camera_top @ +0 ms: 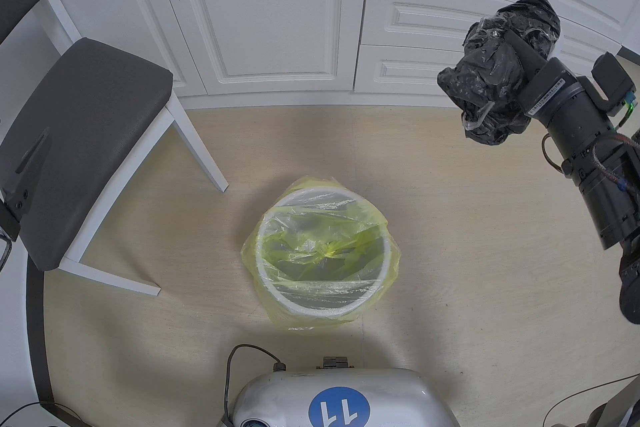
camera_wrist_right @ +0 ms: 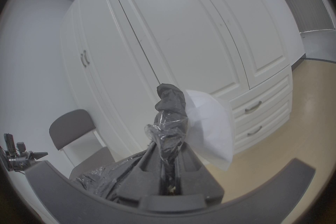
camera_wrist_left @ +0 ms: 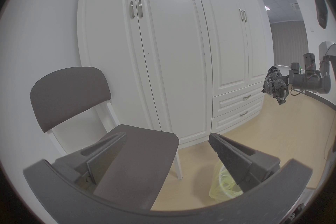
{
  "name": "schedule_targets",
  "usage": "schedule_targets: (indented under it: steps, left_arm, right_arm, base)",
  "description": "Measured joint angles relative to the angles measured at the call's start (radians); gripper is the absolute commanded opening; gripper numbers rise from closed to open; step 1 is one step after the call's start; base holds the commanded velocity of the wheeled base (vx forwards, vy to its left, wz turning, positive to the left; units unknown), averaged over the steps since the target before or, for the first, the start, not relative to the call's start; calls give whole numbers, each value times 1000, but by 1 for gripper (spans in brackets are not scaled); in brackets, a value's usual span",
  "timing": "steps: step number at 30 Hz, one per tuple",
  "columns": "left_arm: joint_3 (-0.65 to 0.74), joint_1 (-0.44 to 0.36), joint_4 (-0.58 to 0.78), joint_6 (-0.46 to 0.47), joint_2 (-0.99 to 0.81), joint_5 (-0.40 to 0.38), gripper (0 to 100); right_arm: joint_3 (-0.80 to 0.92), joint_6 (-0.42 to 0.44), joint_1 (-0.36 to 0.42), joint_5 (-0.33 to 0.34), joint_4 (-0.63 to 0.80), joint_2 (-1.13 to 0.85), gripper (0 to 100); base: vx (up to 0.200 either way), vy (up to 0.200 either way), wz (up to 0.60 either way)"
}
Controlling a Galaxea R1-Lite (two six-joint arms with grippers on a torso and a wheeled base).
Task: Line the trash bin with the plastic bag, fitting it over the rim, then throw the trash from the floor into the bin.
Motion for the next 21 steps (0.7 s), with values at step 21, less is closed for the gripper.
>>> schedule_targets:
  steps: [21]
  left_arm:
    - [47,-33,3,18,14,-6,100]
  right_arm:
    - [95,-173,148,-69,-210,177,0]
  base:
    - [-57,0,0]
